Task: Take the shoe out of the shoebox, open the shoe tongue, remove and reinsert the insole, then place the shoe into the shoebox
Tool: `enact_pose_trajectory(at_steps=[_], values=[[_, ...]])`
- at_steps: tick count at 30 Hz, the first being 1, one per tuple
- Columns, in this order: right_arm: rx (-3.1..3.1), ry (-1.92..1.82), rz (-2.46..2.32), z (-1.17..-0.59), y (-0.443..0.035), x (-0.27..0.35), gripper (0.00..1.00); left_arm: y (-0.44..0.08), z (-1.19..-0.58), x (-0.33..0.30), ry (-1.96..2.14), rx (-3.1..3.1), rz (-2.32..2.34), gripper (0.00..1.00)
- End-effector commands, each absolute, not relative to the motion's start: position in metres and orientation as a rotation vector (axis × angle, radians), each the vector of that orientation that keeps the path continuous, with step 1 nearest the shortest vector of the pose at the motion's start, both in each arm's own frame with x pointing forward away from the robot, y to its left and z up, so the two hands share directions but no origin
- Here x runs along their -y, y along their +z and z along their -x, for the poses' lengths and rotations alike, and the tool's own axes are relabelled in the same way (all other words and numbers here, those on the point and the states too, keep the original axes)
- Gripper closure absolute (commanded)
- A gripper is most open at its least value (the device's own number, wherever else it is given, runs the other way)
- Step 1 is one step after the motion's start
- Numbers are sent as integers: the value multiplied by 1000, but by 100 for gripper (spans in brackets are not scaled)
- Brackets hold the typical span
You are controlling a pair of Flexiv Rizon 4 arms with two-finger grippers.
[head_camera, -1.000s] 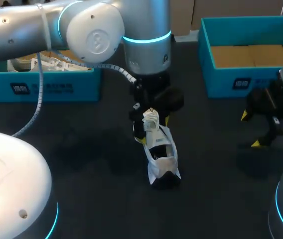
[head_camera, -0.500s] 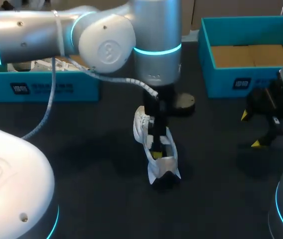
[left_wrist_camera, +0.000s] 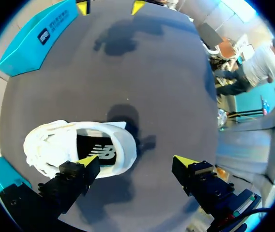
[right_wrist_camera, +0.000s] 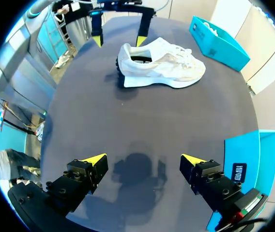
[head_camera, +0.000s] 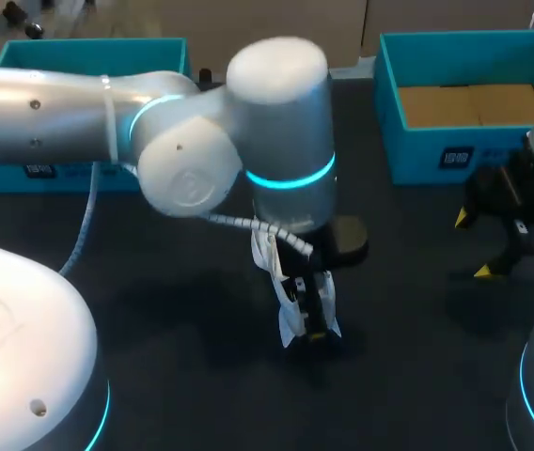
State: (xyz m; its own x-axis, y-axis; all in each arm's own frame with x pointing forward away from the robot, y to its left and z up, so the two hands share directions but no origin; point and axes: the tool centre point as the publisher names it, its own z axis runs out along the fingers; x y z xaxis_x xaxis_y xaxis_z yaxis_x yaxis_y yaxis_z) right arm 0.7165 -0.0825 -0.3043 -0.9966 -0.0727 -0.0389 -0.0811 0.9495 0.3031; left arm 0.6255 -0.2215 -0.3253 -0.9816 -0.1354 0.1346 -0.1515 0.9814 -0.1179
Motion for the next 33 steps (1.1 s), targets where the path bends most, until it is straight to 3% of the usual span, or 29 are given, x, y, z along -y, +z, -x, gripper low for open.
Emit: enact_pose_trajectory(at_steps=[1, 33], values=[[-3073, 476, 122, -715, -304, 83, 0, -338, -624, 223, 207, 3008, -241, 0], [-3073, 476, 122, -715, -304, 83, 0, -395, -627, 238, 71, 3067, -350, 1]])
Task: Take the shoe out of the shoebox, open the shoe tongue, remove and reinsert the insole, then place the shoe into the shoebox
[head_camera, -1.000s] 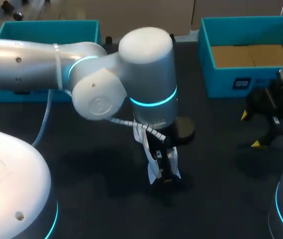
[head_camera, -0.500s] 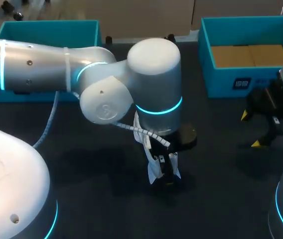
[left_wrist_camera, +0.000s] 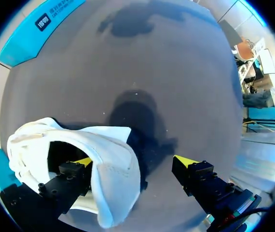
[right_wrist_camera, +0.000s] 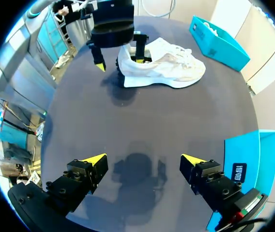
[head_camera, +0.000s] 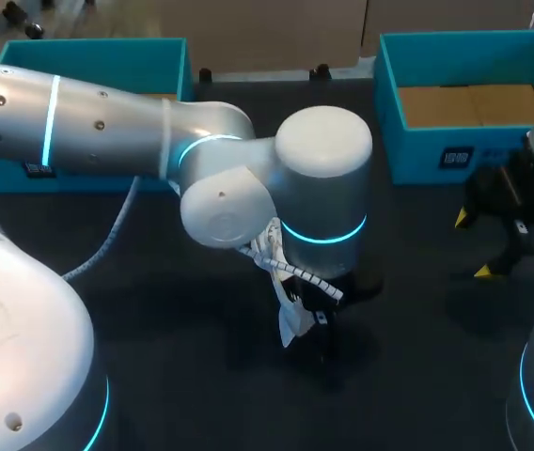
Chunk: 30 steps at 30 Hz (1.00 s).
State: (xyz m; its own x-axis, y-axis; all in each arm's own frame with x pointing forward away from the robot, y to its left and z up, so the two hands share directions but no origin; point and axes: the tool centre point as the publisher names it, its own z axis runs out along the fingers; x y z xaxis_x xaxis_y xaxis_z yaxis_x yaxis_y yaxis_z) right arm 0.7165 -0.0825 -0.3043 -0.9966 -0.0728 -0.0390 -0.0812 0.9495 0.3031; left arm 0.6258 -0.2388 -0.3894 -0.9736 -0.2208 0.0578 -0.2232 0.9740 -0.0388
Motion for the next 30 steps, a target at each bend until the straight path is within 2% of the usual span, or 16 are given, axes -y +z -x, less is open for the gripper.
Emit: enact_pose_trajectory(at_steps=[1, 4, 6, 7, 8, 10, 11, 12, 19, 30], values=[[-3073, 476, 122, -715, -304, 83, 0, -395, -627, 237, 71, 3067, -352, 3], [-3073, 476, 122, -715, -304, 83, 0, -397, -628, 235, 65, 3071, -363, 5], [-3073, 476, 122, -715, -304, 83, 0, -399, -630, 235, 60, 3077, -376, 13], [-3073, 476, 122, -715, -304, 83, 0, -399, -631, 235, 54, 3075, -381, 28], [-3073, 476, 122, -715, -304, 83, 0, -400, -632, 235, 51, 3075, -389, 38], [-3073, 476, 122, -715, -304, 83, 0, -401, -633, 235, 42, 3077, -398, 69], [-3073, 476, 122, -715, -304, 83, 0, -401, -634, 235, 40, 3078, -400, 81], [-3073, 476, 122, -715, -304, 83, 0, -402, -634, 235, 38, 3079, -401, 100], [-3073, 476, 122, -715, -304, 83, 0, -401, -635, 234, 20, 3076, -389, 100], [-3073, 476, 122, -715, -304, 83, 0, -373, -647, 220, 38, 3068, -333, 100]])
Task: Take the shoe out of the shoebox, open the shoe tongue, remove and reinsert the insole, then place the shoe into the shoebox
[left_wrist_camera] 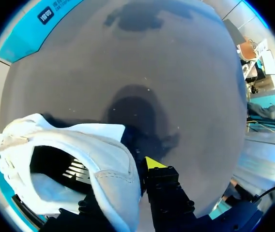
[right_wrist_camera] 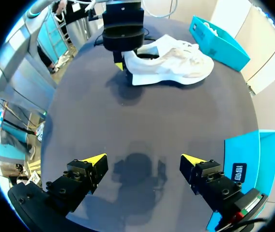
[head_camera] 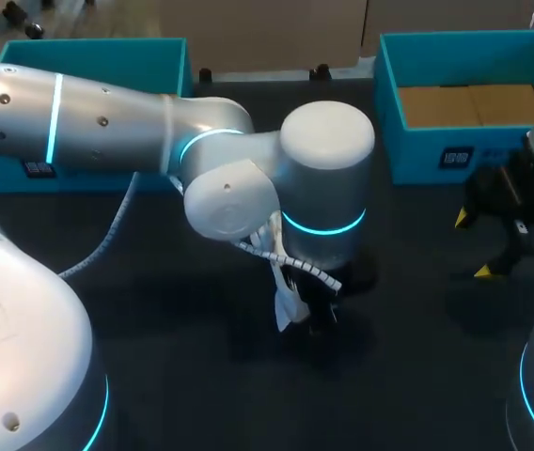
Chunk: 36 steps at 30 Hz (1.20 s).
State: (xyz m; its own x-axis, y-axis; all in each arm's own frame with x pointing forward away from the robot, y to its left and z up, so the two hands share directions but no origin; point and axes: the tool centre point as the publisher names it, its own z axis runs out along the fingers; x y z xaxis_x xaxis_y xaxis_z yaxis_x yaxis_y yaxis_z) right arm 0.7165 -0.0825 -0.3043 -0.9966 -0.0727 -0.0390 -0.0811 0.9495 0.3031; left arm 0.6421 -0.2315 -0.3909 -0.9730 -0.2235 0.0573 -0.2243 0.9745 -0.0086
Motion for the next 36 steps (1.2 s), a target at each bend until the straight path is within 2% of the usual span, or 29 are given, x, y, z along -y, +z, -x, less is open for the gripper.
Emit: enact_pose_trajectory(at_steps=[1, 12, 19, 30, 32, 36], values=[[-3073, 476, 122, -715, -304, 83, 0, -369, -649, 219, 33, 3063, -304, 100], [-3073, 476, 122, -715, -304, 83, 0, -300, -686, 195, 27, 3070, -19, 100], [-3073, 476, 122, -715, -304, 83, 0, -258, -716, 166, 43, 3093, -18, 100], [-3073, 476, 122, -715, -304, 83, 0, -204, -780, 113, 61, 2981, 64, 100], [-3073, 476, 122, -715, -304, 83, 0, -182, -805, 99, -13, 2942, 77, 100], [-3073, 476, 122, -715, -304, 83, 0, -182, -805, 99, -13, 2942, 77, 100]])
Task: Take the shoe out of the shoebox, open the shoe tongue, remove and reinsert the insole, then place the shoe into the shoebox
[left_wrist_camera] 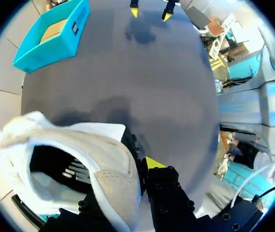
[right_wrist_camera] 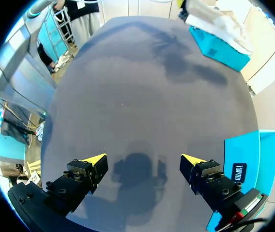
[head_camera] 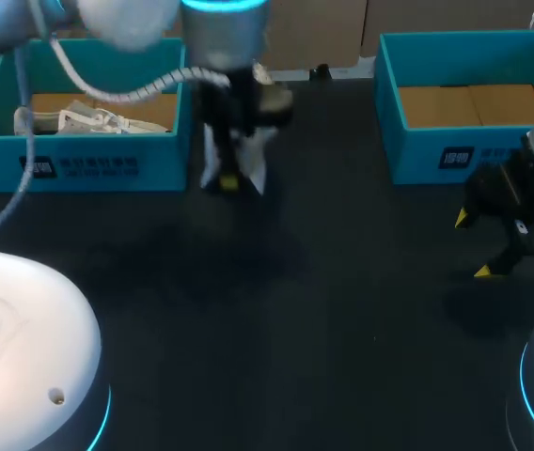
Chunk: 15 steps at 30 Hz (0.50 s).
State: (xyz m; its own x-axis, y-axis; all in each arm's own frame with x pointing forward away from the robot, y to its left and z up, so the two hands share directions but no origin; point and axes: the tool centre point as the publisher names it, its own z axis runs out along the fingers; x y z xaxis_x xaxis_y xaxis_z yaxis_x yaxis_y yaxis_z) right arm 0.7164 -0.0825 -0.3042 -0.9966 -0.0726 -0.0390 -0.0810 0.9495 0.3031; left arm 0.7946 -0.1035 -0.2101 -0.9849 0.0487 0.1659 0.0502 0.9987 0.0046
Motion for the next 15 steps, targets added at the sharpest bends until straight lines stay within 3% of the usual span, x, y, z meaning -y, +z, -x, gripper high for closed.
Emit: enact_pose_trajectory(at_steps=[1, 15], values=[[-3073, 476, 122, -715, -304, 83, 0, -182, -805, 99, -13, 2942, 77, 100], [-3073, 476, 122, -715, -304, 83, 0, -174, -805, 98, 24, 2926, 87, 100]])
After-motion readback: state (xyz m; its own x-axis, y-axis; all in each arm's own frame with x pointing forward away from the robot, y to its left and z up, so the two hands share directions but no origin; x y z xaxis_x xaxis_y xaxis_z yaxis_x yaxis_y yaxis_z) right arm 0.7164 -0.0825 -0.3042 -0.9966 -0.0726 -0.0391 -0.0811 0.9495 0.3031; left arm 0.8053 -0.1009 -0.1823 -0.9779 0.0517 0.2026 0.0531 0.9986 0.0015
